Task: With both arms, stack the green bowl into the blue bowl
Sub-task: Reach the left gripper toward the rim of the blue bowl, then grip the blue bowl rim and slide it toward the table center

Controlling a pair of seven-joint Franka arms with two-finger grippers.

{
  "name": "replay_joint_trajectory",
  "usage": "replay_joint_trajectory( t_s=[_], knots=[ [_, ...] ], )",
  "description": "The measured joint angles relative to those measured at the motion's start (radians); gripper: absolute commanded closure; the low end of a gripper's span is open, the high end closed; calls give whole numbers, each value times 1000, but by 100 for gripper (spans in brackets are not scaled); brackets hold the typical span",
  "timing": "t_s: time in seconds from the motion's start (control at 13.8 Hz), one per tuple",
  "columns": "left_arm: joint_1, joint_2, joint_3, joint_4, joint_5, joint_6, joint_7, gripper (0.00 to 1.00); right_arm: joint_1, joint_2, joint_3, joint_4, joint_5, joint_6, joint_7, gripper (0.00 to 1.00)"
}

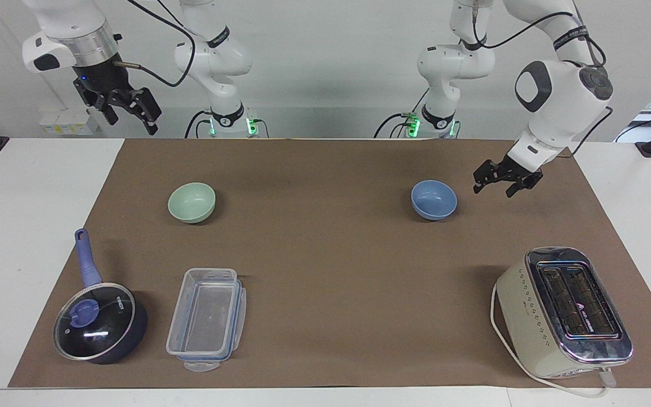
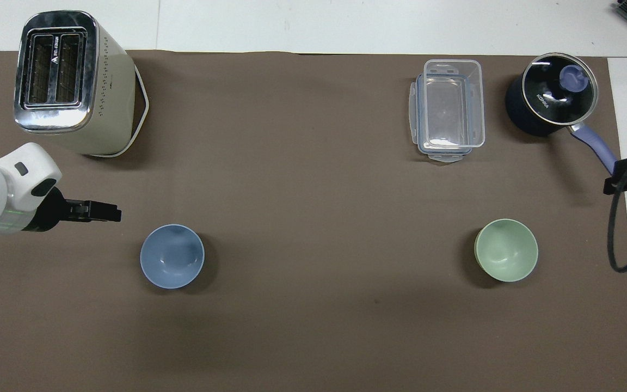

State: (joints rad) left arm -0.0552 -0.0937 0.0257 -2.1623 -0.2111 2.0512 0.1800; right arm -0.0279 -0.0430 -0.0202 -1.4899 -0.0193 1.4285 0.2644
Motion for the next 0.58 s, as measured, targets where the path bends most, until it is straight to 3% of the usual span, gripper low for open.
replay_joint_trajectory(
  t_s=[0.58],
  knots=[
    [-1,47,-1,-201,-195,84,324,0,0,0,1,0,0,0,0,0]
  ],
)
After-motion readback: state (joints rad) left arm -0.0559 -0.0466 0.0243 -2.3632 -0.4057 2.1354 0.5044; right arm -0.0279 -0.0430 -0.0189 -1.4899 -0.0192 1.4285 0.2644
